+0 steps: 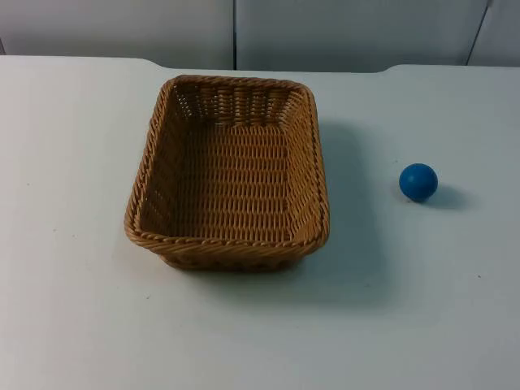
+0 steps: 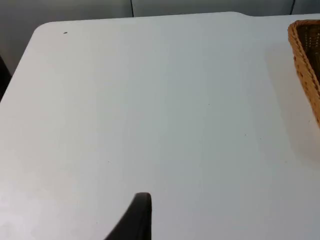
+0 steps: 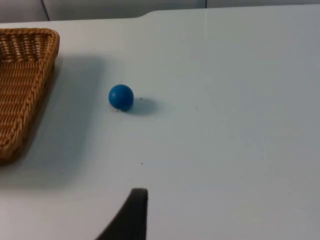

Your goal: Pick up the basket with the left hand and place the ball into the basket with the right hand.

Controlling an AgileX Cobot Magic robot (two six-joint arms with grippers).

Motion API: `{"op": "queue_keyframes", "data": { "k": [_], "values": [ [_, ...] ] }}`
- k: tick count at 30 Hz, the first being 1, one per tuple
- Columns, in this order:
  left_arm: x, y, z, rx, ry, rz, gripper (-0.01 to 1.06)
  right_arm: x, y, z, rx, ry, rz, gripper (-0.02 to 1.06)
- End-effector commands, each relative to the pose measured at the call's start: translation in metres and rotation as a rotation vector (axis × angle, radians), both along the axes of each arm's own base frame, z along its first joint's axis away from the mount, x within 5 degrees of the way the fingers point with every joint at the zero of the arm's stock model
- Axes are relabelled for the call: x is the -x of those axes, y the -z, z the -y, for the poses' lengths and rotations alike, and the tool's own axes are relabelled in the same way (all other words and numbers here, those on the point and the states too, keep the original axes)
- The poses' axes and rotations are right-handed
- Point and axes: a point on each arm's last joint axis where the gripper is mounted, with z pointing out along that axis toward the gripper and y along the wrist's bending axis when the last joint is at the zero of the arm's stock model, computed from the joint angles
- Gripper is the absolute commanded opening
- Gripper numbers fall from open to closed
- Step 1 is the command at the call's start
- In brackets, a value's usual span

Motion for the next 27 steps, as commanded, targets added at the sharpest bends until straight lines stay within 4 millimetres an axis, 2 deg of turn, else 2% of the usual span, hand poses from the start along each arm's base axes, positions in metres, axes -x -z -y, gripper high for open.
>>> {"op": "queue_keyframes", "data": {
  "k": [1, 5, 10, 14, 15, 20, 21, 24, 25, 26, 27],
  "values": [
    [0.000, 0.000, 0.000, 0.010, 0.002, 0.006, 0.97, 0.000, 0.000, 0.000, -0.002, 0.007, 0.011, 1.01],
    [0.001, 0.000, 0.001, 0.075, -0.013, 0.010, 0.97, 0.000, 0.000, 0.000, -0.002, 0.007, 0.011, 1.01],
    [-0.004, -0.020, 0.003, 0.080, 0.001, -0.030, 0.97, 0.000, 0.000, 0.000, -0.002, 0.007, 0.011, 1.01],
    [-0.016, -0.059, 0.002, 0.071, -0.001, -0.023, 0.97, 0.000, 0.000, 0.000, -0.002, 0.011, 0.011, 1.01],
    [-0.016, -0.059, 0.002, 0.071, -0.001, -0.023, 0.97, 0.000, 0.000, 0.000, -0.002, 0.011, 0.011, 1.01],
    [-0.044, -0.114, 0.003, 0.078, 0.004, 0.024, 0.97, 0.000, 0.000, 0.005, -0.023, 0.077, 0.014, 1.01],
    [-0.044, -0.114, 0.003, 0.078, 0.004, 0.024, 0.97, 0.000, 0.000, 0.005, -0.023, 0.077, 0.014, 1.01],
    [-0.073, -0.142, 0.003, 0.076, 0.016, 0.041, 0.97, 0.000, 0.000, 0.003, -0.018, 0.060, 0.013, 1.01],
    [-0.094, -0.149, 0.007, 0.078, 0.058, 0.012, 0.97, 0.000, 0.000, 0.001, -0.008, 0.013, 0.011, 1.01],
    [-0.094, -0.149, 0.007, 0.078, 0.058, 0.012, 0.97, 0.000, 0.000, 0.001, -0.008, 0.013, 0.011, 1.01],
    [-0.106, -0.152, 0.010, 0.078, 0.100, 0.000, 0.97, 0.000, 0.000, -0.001, 0.003, -0.030, 0.011, 1.01]
  ]
}}
